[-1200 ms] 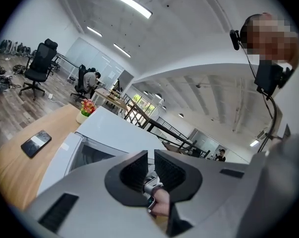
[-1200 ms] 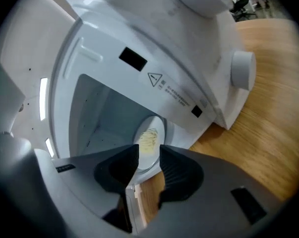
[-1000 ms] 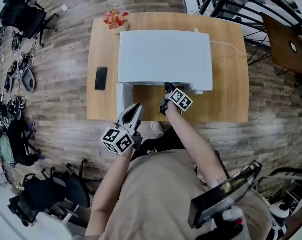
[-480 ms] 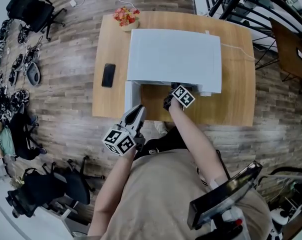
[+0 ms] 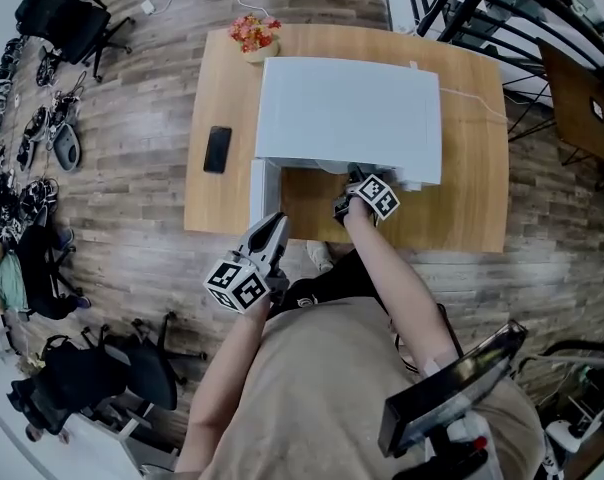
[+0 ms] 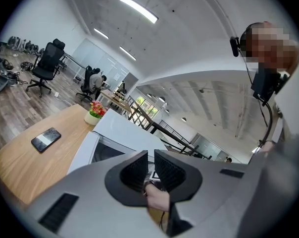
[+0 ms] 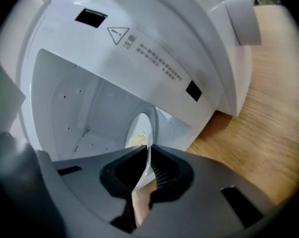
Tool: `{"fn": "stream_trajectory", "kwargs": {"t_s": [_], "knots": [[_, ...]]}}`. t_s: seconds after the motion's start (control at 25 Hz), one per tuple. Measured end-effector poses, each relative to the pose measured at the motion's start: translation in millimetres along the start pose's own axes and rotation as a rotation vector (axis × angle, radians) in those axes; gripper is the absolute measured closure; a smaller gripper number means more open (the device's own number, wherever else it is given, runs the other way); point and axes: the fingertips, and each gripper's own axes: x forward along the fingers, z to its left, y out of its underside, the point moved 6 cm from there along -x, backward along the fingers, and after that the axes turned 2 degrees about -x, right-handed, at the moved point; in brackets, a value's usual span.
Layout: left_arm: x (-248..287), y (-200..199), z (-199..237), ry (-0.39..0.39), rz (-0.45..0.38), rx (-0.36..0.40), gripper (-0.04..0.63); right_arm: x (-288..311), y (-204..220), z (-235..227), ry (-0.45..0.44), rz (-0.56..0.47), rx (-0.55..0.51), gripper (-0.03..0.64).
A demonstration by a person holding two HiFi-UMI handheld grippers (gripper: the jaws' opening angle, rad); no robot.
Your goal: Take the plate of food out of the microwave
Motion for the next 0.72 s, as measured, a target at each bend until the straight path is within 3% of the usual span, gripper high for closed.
{"fn": "stream_trajectory", "kwargs": {"t_s": [0.16,0.48,0.72], "knots": [[-7,1,2,-0.005,-0.017,-0.009,0.572,-15,1,10,-0.104,0.022,0.065,0.602],[-13,11,-6,0.007,-0.043,-0.037,0.572,-48,-2,8,-0.177,0.053,0.199,0.603],[-22,17,-8,0.014,-0.077,-0.061,0.572,-89,-3,20,-0.256,0.145,0.225,0.603]]}}
